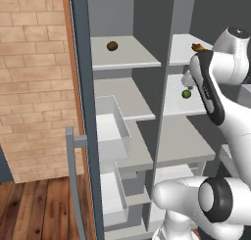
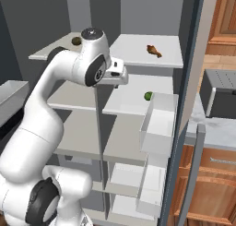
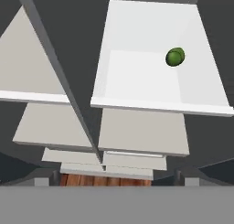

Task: There's a chicken drumstick in the fridge that needs to be moved to the freezer for freezing. Pick up the chicken drumstick from the fridge, place it on any shelf in the freezer, and close the fridge and freezer doors when done.

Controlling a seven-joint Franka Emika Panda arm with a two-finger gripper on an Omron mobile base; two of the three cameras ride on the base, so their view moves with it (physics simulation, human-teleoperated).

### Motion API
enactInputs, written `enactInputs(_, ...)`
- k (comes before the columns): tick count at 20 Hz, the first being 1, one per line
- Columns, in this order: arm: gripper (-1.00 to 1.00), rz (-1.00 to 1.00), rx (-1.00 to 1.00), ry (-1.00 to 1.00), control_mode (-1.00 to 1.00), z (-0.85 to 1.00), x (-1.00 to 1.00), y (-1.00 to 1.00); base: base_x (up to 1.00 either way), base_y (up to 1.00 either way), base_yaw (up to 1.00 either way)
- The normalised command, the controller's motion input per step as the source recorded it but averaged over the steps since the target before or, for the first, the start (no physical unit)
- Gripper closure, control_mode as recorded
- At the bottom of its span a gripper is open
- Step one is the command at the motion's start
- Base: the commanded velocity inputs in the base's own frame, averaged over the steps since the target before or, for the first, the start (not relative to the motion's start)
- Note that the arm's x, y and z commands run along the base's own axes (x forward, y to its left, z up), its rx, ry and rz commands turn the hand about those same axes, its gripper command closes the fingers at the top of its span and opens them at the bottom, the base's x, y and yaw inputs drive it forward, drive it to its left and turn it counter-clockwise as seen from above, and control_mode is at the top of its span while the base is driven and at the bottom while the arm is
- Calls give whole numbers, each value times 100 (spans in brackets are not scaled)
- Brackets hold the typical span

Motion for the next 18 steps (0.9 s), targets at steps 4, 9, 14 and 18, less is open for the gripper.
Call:
enactInputs(4, -100, 0, 0, 0, -100, 39, 55, -55, 0, 0, 0)
enactInputs(9, -100, 1, 0, 0, -100, 20, 67, -40, 0, 0, 0)
enactInputs(14, -100, 1, 0, -2, -100, 21, 59, -33, 0, 0, 0)
enactInputs(18, -100, 1, 0, -10, -100, 4, 36, -21, 0, 0, 0)
